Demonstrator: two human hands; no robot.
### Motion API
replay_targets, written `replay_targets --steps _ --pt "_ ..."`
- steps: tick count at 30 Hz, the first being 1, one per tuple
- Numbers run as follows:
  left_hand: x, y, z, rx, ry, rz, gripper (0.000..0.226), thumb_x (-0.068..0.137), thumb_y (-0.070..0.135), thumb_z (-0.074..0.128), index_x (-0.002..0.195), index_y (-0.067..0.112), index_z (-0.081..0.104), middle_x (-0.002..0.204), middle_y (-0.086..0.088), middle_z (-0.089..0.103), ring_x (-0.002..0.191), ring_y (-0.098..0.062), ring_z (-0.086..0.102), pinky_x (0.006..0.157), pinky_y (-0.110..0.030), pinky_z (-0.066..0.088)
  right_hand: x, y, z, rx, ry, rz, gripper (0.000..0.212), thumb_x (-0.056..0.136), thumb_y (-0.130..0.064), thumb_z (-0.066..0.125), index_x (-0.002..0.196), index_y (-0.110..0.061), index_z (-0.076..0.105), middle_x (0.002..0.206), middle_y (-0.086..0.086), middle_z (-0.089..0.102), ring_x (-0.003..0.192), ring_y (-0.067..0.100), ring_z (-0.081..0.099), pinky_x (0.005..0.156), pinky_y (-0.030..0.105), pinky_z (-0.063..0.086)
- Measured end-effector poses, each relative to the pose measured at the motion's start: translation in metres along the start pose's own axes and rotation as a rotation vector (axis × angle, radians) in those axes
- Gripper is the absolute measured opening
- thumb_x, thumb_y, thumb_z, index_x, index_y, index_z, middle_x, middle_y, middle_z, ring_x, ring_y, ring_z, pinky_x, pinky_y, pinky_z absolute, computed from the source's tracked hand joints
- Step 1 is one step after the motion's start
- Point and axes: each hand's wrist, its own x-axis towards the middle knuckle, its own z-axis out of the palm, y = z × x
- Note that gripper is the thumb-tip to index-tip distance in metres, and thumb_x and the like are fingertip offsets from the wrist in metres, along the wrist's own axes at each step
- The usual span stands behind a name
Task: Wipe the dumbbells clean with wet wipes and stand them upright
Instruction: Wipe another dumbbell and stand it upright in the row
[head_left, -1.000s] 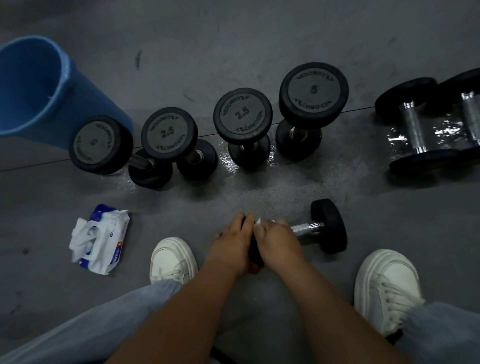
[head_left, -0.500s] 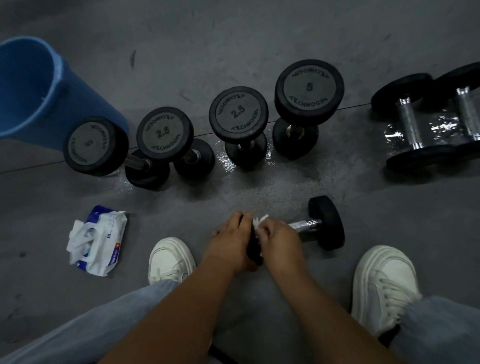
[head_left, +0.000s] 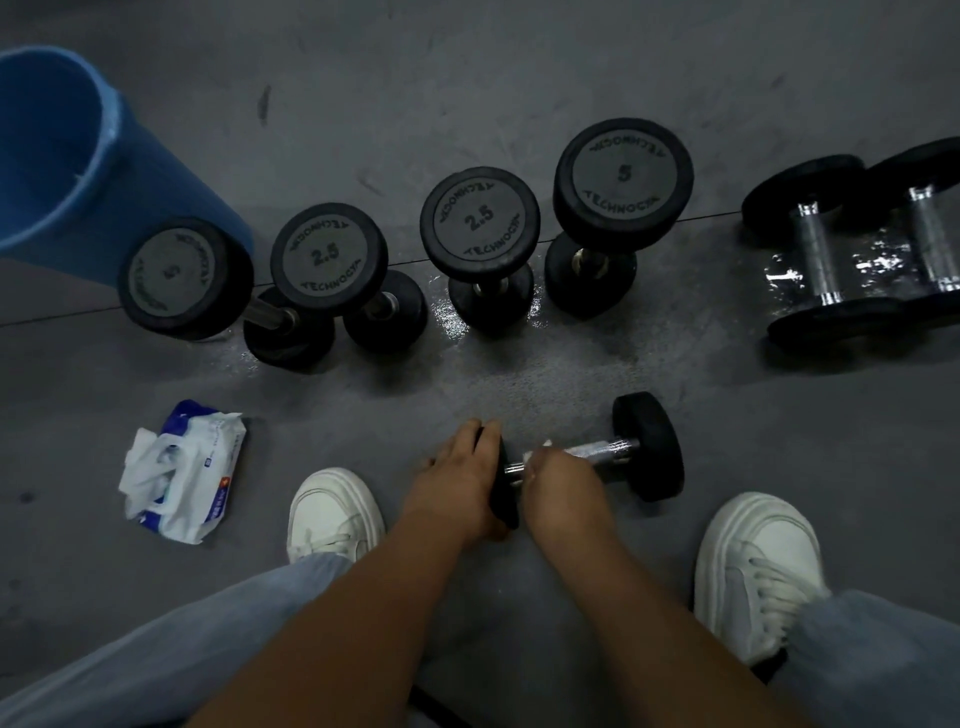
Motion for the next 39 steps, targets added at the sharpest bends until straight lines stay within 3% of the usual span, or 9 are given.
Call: replay_targets --steps 4,9,11,15,23,27,31,35,39 --pt "0.004 -0.002 -0.002 -0.011 -0.010 -0.002 0.126 0.059 0.040 0.089 0.154 0.025 0.007 0.159 -0.001 0.012 0.139 -0.028 0.036 0.108 -0.044 0.037 0.003 0.003 -0.006 0.071 0.127 0.025 0.024 0.097 -0.025 0.046 0.115 -0.015 0.058 0.121 0.008 0.058 0.103 0.025 0.061 0.079 0.030 0.046" --pt "0.003 -0.002 -0.001 -0.012 -0.014 -0.001 0.127 0.060 0.039 0.089 0.155 0.024 0.005 0.161 -0.001 0.008 0.140 -0.030 0.034 0.109 -0.045 0.038 -0.003 0.002 -0.011 0.015 -0.036 0.021 0.021 0.097 -0.026 0.043 0.096 -0.015 0.061 0.098 0.007 0.067 0.096 0.026 0.065 0.077 0.031 0.051" --pt "0.004 -0.003 -0.003 -0.007 -0.015 -0.001 0.128 0.060 0.040 0.089 0.155 0.025 0.005 0.161 -0.001 0.008 0.140 -0.029 0.035 0.108 -0.045 0.038 0.002 -0.006 -0.009 0.088 0.029 -0.012 0.022 0.097 -0.028 0.045 0.102 -0.015 0.061 0.104 0.005 0.068 0.100 0.025 0.064 0.081 0.032 0.051" --pt "0.002 -0.001 -0.002 -0.011 -0.011 0.003 0.126 0.062 0.041 0.088 0.155 0.025 0.005 0.160 0.000 0.008 0.140 -0.028 0.035 0.108 -0.045 0.039 0.003 -0.005 -0.010 -0.019 -0.177 -0.037 0.018 0.091 -0.024 0.047 0.101 -0.014 0.058 0.102 0.009 0.066 0.099 0.028 0.063 0.079 0.033 0.049" --pt "0.000 -0.001 -0.002 -0.013 -0.007 0.005 0.125 0.062 0.040 0.087 0.155 0.024 0.006 0.160 0.000 0.009 0.140 -0.029 0.035 0.108 -0.044 0.038 0.003 0.003 -0.012 0.046 -0.274 -0.084 0.017 0.093 -0.017 0.048 0.100 -0.017 0.064 0.103 0.008 0.068 0.098 0.027 0.063 0.075 0.025 0.044" --pt "0.003 -0.001 -0.004 -0.015 0.003 0.005 0.123 0.061 0.040 0.088 0.154 0.025 0.009 0.159 0.000 0.013 0.137 -0.028 0.039 0.106 -0.045 0.040 0.004 -0.006 -0.010 0.098 -0.093 -0.073 0.023 0.099 -0.021 0.042 0.111 -0.013 0.060 0.104 0.010 0.068 0.100 0.027 0.063 0.077 0.025 0.043" --pt "0.001 0.000 -0.003 -0.006 -0.020 -0.004 0.126 0.061 0.038 0.088 0.155 0.025 0.005 0.160 -0.001 0.009 0.140 -0.029 0.034 0.109 -0.046 0.038 -0.003 -0.007 0.000 0.035 -0.267 0.034 0.016 0.091 -0.019 0.050 0.102 -0.013 0.061 0.104 0.011 0.067 0.101 0.028 0.063 0.083 0.030 0.048" --pt "0.003 -0.001 -0.005 -0.013 -0.017 0.001 0.125 0.061 0.038 0.088 0.155 0.024 0.007 0.160 -0.001 0.011 0.141 -0.028 0.034 0.109 -0.046 0.038 0.000 -0.005 -0.002 0.113 -0.113 -0.052 0.014 0.096 -0.015 0.044 0.104 -0.011 0.055 0.096 0.010 0.066 0.092 0.027 0.062 0.066 0.025 0.035" --pt "0.003 -0.001 -0.003 -0.010 -0.026 -0.002 0.128 0.059 0.040 0.088 0.155 0.023 0.006 0.161 -0.003 0.009 0.141 -0.029 0.033 0.110 -0.046 0.038 -0.006 0.003 0.007 0.111 -0.300 0.001 0.023 0.098 -0.022 0.044 0.117 -0.012 0.055 0.107 0.013 0.065 0.103 0.029 0.062 0.080 0.027 0.045"
